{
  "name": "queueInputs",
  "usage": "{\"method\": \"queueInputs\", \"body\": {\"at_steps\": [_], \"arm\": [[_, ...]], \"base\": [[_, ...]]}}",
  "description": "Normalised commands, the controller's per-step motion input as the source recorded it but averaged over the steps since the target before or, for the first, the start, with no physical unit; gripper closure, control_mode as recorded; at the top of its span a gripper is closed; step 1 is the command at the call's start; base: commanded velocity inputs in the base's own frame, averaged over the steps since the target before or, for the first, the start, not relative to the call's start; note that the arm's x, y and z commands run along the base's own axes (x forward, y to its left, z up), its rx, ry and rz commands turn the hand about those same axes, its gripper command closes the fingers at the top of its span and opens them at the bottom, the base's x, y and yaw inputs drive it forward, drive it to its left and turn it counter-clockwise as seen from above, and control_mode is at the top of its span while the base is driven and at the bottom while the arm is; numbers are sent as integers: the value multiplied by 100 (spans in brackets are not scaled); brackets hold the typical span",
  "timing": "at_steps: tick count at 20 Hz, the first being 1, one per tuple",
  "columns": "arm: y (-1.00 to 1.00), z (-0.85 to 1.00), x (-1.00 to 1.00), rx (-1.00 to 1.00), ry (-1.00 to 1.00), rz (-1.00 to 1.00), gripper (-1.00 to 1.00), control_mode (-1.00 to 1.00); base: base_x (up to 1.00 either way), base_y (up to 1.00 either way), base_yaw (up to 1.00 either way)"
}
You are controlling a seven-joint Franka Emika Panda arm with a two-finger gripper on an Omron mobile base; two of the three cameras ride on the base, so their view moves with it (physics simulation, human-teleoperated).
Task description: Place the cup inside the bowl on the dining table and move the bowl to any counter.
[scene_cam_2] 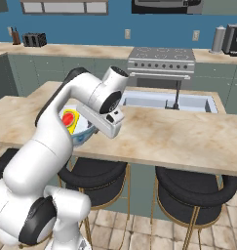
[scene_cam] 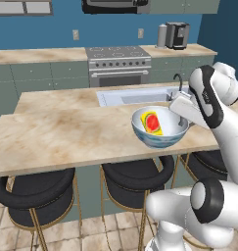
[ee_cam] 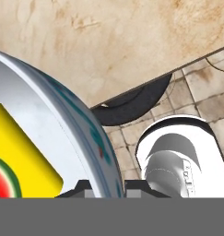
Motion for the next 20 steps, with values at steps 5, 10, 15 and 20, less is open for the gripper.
{"method": "queueInputs", "body": {"at_steps": [5, 10, 15, 20], "arm": [[0, 0, 0, 0, 0, 0, 100, 100], [0, 0, 0, 0, 0, 0, 100, 100], [0, 0, 0, 0, 0, 0, 100, 100], [0, 0, 0, 0, 0, 0, 100, 100]], "base": [[0, 0, 0], [-2, 0, 0], [-54, 19, 1], [-72, 30, 4]]}}
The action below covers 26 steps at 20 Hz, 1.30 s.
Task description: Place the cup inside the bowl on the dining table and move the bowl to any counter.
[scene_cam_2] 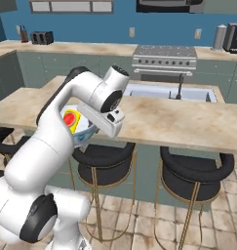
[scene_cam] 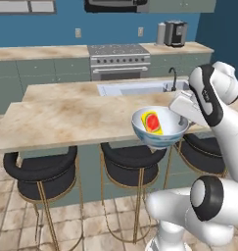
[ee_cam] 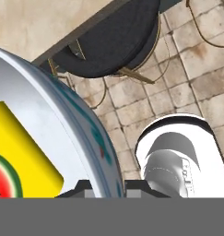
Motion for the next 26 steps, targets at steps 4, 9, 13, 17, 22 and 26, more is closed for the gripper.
{"method": "queueInputs", "body": {"at_steps": [4, 9, 13, 17, 22, 26], "arm": [[0, 0, 0, 0, 0, 0, 100, 100], [0, 0, 0, 0, 0, 0, 100, 100], [0, 0, 0, 0, 0, 0, 100, 100], [0, 0, 0, 0, 0, 0, 100, 100], [0, 0, 0, 0, 0, 0, 100, 100], [0, 0, 0, 0, 0, 0, 100, 100]], "base": [[-46, 42, 1], [-28, 81, 0], [-23, 99, 0], [-21, 100, 0], [-21, 100, 0], [-14, 100, 0]]}}
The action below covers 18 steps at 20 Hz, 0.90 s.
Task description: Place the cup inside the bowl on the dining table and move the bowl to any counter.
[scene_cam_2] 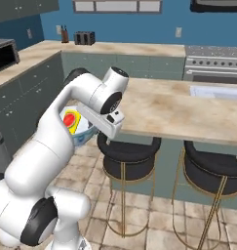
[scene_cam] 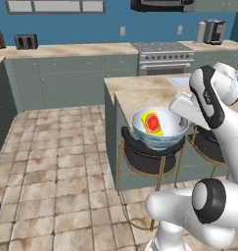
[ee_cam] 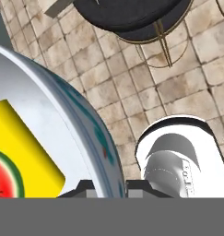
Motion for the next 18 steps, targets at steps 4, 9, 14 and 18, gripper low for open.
{"method": "queueInputs", "body": {"at_steps": [4, 9, 14, 18], "arm": [[0, 0, 0, 0, 0, 0, 100, 100], [0, 0, 0, 0, 0, 0, 100, 100], [0, 0, 0, 0, 0, 0, 100, 100], [0, 0, 0, 0, 0, 0, 100, 100]], "base": [[-15, 100, 0], [-6, 99, 0], [89, 15, 0], [100, 0, 0]]}}
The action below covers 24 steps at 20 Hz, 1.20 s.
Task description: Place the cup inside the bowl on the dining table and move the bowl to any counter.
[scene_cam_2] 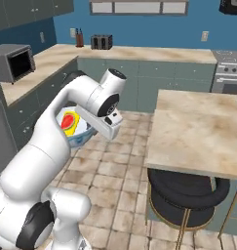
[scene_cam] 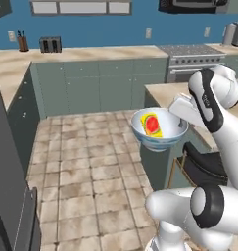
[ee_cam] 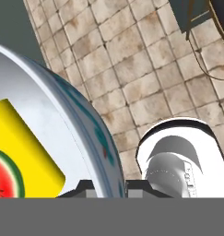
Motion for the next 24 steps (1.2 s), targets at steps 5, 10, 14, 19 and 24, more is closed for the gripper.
{"method": "queueInputs", "body": {"at_steps": [5, 10, 14, 19, 24], "arm": [[0, 0, 0, 0, 0, 0, 100, 100], [0, 0, 0, 0, 0, 0, 100, 100], [0, 0, 0, 0, 0, 0, 100, 100], [0, 0, 0, 0, 0, 0, 100, 100], [0, 0, 0, 0, 0, 0, 100, 100]], "base": [[100, 0, 0], [99, 0, 0], [99, 5, -2], [97, 60, -17], [88, 94, -27]]}}
